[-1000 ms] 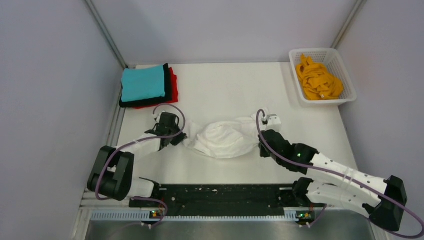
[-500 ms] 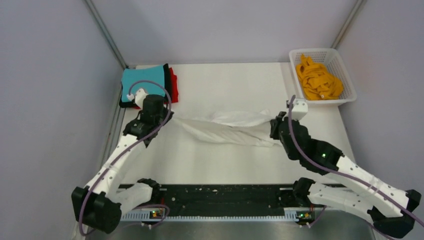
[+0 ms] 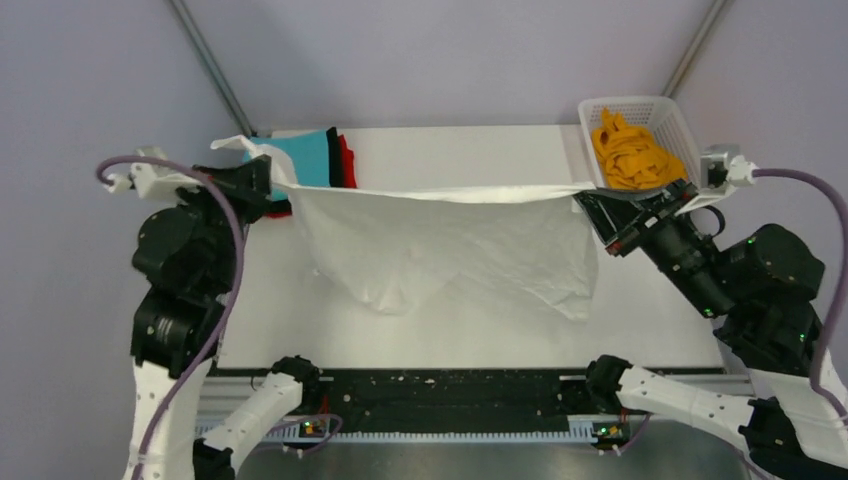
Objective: Fold and stack the t-shirts
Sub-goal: Flatten out the tshirt
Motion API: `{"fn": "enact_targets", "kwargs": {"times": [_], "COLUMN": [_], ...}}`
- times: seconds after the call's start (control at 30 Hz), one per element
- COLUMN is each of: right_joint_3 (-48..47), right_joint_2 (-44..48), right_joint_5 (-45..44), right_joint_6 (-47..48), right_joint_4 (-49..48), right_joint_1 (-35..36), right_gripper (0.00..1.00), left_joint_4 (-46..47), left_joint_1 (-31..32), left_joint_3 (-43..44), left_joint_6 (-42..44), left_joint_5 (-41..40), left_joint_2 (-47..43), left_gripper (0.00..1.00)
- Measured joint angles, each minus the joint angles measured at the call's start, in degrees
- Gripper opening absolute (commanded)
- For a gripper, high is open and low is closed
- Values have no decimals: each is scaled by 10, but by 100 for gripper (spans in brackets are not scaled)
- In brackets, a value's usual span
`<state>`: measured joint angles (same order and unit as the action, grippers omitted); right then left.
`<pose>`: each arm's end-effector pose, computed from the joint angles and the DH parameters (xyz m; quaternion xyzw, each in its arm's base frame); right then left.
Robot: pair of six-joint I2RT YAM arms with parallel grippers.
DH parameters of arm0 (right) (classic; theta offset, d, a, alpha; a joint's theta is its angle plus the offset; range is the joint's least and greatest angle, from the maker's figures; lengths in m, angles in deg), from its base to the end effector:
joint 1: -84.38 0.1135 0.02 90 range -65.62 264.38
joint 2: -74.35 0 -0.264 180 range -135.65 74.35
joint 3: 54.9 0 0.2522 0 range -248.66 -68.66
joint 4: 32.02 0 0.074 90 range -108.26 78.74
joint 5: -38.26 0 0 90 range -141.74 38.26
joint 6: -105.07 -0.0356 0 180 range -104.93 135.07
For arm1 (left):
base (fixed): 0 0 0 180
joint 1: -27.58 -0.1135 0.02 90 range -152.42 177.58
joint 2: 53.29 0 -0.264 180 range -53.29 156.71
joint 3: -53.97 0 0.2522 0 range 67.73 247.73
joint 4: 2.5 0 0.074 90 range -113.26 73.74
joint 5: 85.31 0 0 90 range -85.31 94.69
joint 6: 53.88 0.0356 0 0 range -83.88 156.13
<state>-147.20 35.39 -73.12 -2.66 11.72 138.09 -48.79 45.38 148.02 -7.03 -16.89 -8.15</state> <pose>0.0525 0.0495 0.4997 -0.0611 0.6470 0.3410 0.6792 0.1054 -0.0201 0.4956 -0.2810 0.6323 -0.2488 0.6778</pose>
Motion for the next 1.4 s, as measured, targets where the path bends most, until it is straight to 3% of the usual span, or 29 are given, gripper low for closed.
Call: {"fn": "enact_targets", "kwargs": {"times": [0.27, 0.47, 0.67, 0.83, 0.97, 1.03, 1.1, 1.23, 1.33, 1.4], "right_joint_3": [-100, -127, -119, -69, 16, 63, 108, 198, 215, 209], "right_joint_2": [-11, -19, -24, -40, -112, -158, -208, -303, -381, -448], "right_joint_5": [205, 267, 198, 18, -220, -282, -285, -203, -160, -127], "right_joint_6": [5, -1, 8, 32, 67, 72, 62, 31, 14, 2], "right_joint_4": [-4, -8, -13, -36, -96, -117, -126, -171, -212, -250], "right_joint_1": [0, 0, 0, 0, -4, -28, -85, -238, -295, -323], "right_gripper": [0, 0, 0, 0, 0, 0, 0, 0, 0, 3], "left_joint_4": [-27, -37, -36, 5, 57, 93, 115, 141, 141, 127], "left_joint_1": [0, -24, -58, -60, -60, -60, -59, -56, -49, -44], "left_joint_3": [176, 259, 257, 163, 78, 32, 4, 7, 69, 153], "left_joint_6": [57, 77, 82, 82, 84, 84, 83, 77, 76, 75], "left_joint_5": [81, 129, 162, 126, 99, 86, 73, 66, 67, 67], "left_joint_2": [-47, -51, -37, 14, 112, 179, 267, 459, 597, 697], "left_gripper": [0, 0, 0, 0, 0, 0, 0, 0, 0, 12]}}
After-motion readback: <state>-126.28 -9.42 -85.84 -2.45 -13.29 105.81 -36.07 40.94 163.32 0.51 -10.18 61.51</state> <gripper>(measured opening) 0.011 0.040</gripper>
